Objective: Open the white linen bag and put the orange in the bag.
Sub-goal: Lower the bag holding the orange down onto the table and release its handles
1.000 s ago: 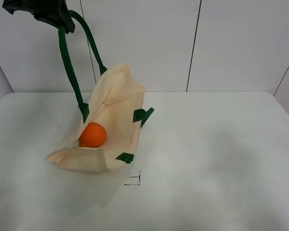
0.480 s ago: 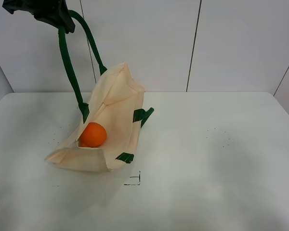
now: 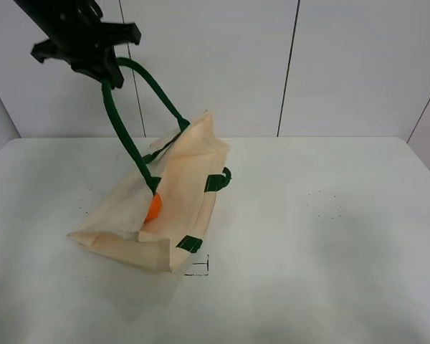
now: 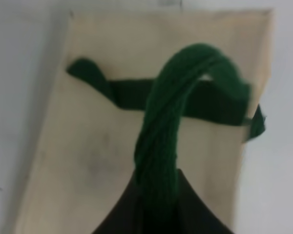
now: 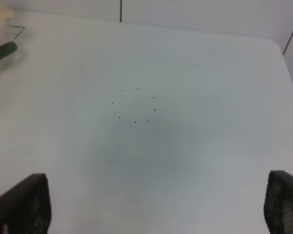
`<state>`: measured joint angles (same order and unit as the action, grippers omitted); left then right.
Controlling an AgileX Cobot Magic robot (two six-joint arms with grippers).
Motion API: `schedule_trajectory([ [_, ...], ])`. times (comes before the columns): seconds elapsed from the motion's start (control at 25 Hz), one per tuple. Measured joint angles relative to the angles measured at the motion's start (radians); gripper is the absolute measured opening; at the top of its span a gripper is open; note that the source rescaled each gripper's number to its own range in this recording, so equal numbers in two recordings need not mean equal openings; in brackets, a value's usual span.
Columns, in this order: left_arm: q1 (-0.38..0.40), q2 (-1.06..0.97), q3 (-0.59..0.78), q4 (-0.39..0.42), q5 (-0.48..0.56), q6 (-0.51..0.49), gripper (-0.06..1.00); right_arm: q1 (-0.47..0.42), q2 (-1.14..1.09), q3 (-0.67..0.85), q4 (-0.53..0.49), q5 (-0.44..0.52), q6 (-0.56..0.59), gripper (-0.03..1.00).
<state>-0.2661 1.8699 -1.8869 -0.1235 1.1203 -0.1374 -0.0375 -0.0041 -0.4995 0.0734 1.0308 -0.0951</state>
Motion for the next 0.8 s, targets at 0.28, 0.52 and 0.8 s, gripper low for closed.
schedule_trajectory([
  [0.28, 0.0, 0.158, 0.107, -0.053, -0.074, 0.041, 0.01, 0.0, 0.0, 0.0, 0.003, 0.0, 0.002, 1.0],
  [0.52, 0.0, 0.219, 0.111, -0.067, -0.09, 0.081, 0.55, 0.0, 0.0, 0.0, 0.003, 0.0, 0.003, 1.0],
  [0.8, 0.002, 0.219, 0.111, 0.094, -0.095, 0.035, 0.91, 0.0, 0.0, 0.0, 0.003, 0.0, 0.003, 1.0],
])
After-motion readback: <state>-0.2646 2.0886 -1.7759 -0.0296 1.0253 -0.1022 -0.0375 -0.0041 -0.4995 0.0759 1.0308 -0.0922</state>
